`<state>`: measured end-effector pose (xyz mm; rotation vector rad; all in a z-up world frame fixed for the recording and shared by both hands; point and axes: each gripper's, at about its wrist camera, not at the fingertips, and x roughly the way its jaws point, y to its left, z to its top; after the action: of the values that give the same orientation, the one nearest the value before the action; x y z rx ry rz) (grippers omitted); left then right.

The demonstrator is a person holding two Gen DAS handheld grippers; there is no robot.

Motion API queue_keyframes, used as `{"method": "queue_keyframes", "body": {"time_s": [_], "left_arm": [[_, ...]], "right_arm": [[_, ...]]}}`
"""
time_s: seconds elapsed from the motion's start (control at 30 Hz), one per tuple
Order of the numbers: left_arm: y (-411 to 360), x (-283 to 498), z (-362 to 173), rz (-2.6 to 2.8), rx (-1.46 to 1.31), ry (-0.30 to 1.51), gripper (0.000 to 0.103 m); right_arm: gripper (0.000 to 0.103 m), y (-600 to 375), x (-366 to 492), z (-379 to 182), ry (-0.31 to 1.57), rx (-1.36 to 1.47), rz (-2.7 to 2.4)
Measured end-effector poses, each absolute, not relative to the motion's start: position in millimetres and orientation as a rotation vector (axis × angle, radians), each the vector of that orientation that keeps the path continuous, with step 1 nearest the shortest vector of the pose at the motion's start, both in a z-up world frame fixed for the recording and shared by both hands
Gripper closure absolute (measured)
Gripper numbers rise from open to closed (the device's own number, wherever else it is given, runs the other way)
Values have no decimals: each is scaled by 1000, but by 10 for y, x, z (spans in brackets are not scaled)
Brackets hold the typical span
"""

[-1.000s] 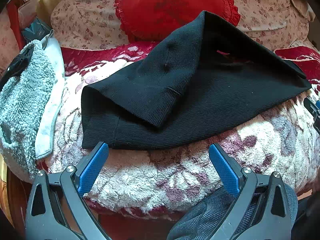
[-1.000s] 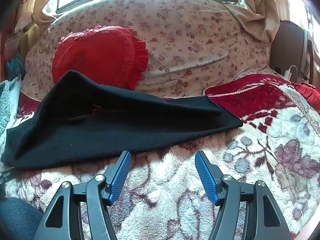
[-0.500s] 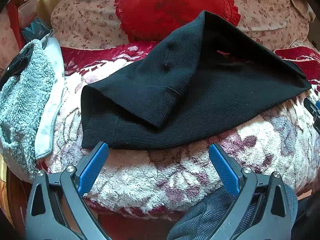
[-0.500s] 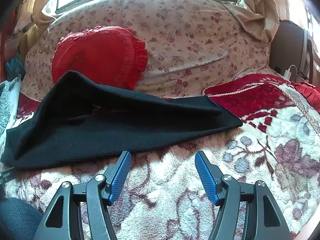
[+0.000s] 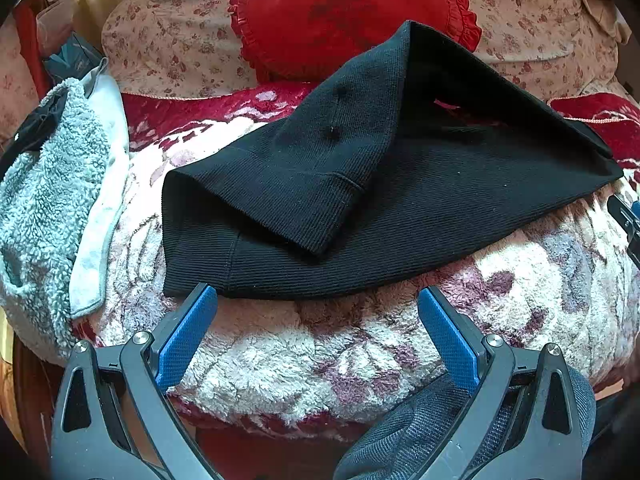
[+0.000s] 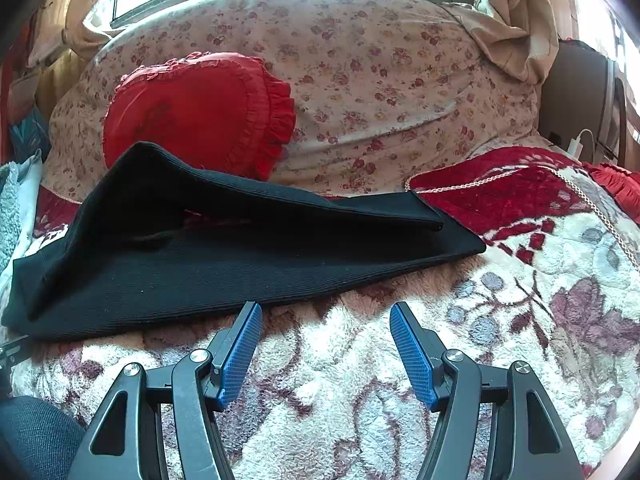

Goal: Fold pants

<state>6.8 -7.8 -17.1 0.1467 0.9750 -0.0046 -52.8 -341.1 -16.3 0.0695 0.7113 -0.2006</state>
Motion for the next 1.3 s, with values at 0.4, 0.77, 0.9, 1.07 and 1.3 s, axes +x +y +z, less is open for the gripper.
{"method": "queue_keyframes", "body": {"time_s": [0.4,0.77,0.9,1.07,1.3], "left_arm": [[-61,63,-188,-5,145,979,2],[-61,60,-192,-6,144,979,2],[-62,64,-196,-5,143,981,2],[-59,67,-193,-5,144,980,2],[148,82,-69,-49,45,953,2]], "right_arm": [[39,-3456,-544,-163,710,77,-204],[39,-3461,-539,-170,716,76,-204],[39,-3454,-528,-173,720,75,-206],[39,-3465,-529,-171,717,80,-210],[39,-3581,-512,-114,710,86,-223]]}}
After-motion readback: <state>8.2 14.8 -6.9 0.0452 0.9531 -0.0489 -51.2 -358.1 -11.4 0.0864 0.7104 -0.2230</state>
